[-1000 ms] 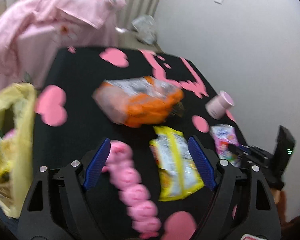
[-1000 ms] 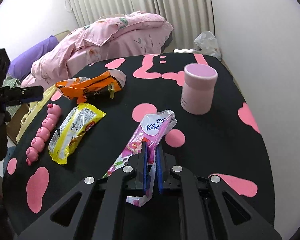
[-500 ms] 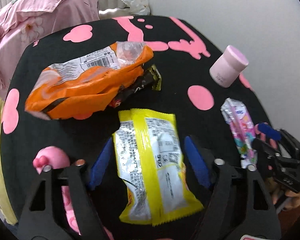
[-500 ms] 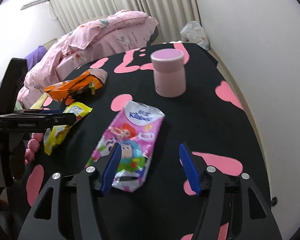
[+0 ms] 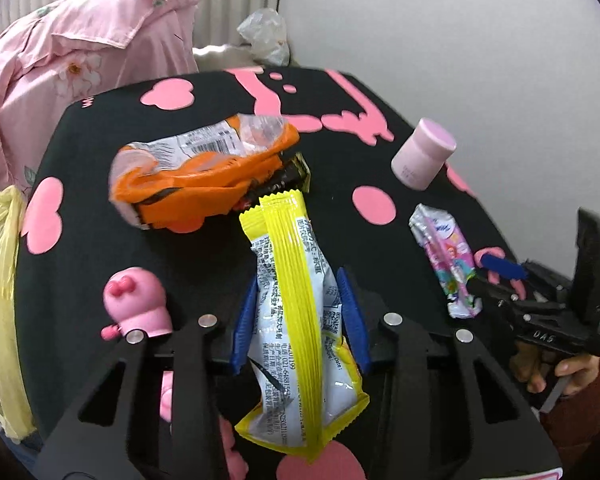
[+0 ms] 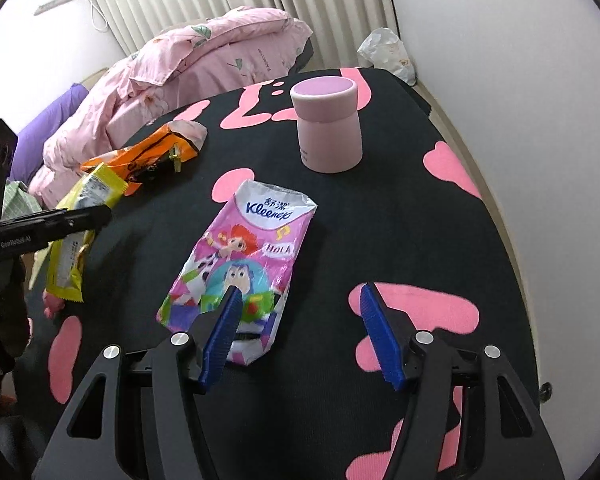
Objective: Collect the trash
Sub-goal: 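Grasp the yellow snack bar with the left gripper while the right regrasps the pink tissue pack, then carry the snack bar and tissue pack over the yellow bag and open both grippers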
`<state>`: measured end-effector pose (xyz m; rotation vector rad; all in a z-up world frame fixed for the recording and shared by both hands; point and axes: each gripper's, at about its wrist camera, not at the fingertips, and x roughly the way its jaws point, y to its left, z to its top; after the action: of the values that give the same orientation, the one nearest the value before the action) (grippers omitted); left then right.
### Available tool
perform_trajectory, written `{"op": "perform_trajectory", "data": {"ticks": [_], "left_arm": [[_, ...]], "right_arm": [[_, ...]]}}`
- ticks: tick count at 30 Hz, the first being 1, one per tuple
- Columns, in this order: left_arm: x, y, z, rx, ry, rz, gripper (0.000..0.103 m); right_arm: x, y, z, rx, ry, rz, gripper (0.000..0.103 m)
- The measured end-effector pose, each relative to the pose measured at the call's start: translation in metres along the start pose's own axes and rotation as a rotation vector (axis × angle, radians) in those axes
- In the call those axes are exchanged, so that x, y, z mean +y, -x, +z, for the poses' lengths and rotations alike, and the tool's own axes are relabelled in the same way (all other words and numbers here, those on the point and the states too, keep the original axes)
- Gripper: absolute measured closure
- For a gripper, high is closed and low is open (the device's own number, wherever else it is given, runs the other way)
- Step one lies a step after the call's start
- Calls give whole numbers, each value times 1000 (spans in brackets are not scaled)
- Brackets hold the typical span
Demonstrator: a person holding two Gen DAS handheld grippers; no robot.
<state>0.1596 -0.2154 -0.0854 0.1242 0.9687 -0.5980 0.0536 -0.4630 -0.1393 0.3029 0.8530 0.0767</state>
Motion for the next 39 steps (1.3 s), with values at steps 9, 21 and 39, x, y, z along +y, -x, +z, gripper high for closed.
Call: {"op": "perform_trajectory", "data": {"ticks": [9,21,39], "left_arm": [[12,21,-15,-73,83,-2,66],[21,27,-24,-83,118,-23,65],[20,32,-26,-91,112,-31,64]], "right_arm": [[34,15,4,-48,4,-29,45],[43,-7,6,19,57,-125,45],[33,0,3,-12,67,-118,76]]}}
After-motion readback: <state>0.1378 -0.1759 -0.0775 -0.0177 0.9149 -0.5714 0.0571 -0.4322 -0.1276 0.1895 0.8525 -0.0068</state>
